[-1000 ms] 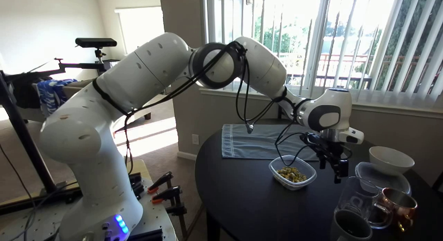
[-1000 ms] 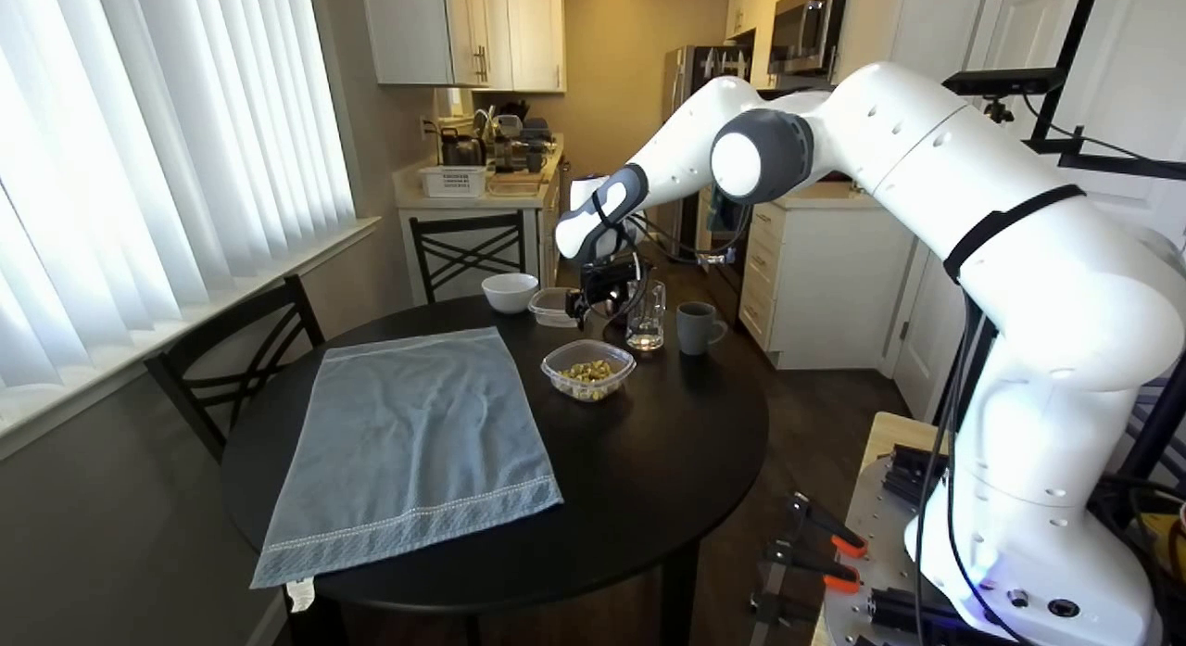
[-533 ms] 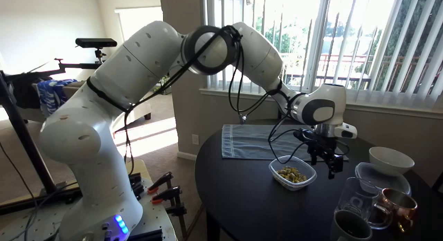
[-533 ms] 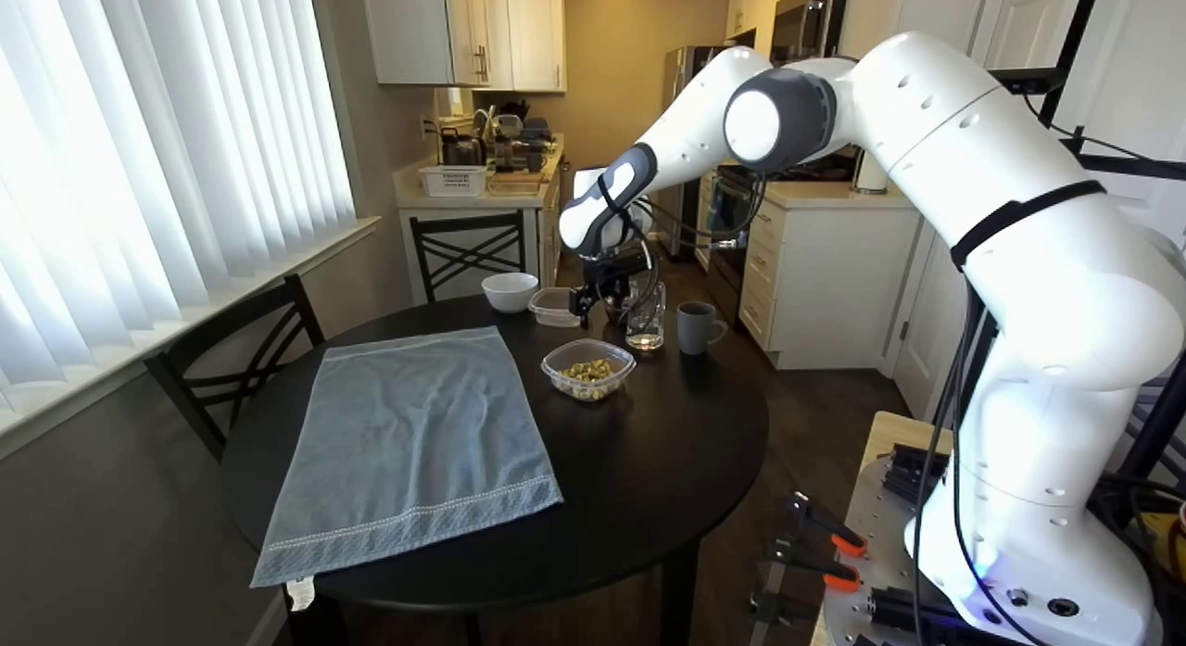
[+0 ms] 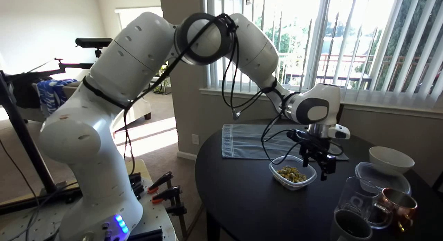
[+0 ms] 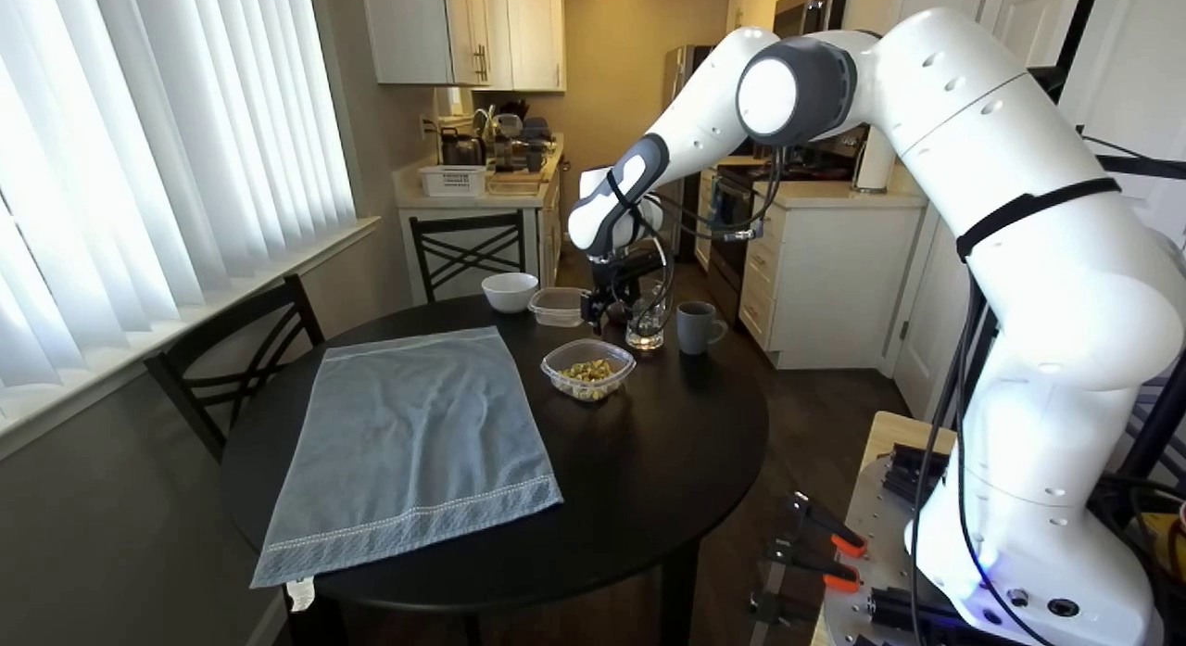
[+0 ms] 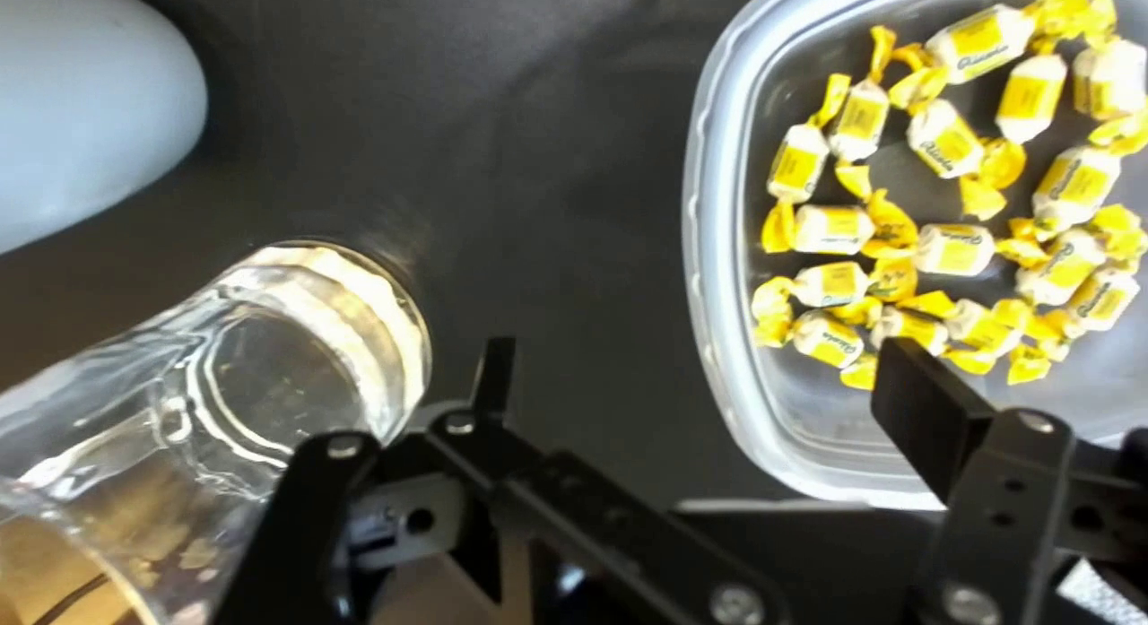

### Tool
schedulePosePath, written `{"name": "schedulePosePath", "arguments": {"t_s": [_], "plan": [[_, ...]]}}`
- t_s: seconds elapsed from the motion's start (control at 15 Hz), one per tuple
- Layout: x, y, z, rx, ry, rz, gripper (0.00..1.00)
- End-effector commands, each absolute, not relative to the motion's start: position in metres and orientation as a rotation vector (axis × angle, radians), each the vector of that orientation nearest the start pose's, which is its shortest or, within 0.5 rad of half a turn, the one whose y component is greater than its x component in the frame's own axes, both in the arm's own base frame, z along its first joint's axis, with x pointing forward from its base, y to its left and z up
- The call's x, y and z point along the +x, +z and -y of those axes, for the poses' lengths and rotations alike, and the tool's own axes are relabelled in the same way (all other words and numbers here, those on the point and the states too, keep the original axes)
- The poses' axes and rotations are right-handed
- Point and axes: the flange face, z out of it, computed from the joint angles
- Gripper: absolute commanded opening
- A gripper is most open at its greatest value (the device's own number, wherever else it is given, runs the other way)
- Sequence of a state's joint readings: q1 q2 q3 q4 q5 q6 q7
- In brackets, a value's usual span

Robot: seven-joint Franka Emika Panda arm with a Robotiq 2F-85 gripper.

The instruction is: Take the candy out of the bowl

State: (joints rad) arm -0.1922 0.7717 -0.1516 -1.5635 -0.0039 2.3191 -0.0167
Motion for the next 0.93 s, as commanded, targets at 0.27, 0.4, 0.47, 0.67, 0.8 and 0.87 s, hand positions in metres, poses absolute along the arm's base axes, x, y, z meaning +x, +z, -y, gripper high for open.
{"name": "schedulePosePath", "arguments": {"t_s": [0.27, 0.4, 0.47, 0.67, 0.8, 0.87], "plan": [[0.672, 0.134, 0.217, -3.160, 0.270, -0.405, 1.00], [0.671, 0.125, 0.224, -3.160, 0.284, -0.411, 0.75], [0.671, 0.123, 0.227, -3.164, 0.282, -0.413, 0.74], [0.672, 0.125, 0.232, -3.161, 0.251, -0.416, 0.54], [0.672, 0.133, 0.235, -3.162, 0.223, -0.418, 0.41], [0.671, 0.137, 0.237, -3.158, 0.204, -0.408, 0.34]]}}
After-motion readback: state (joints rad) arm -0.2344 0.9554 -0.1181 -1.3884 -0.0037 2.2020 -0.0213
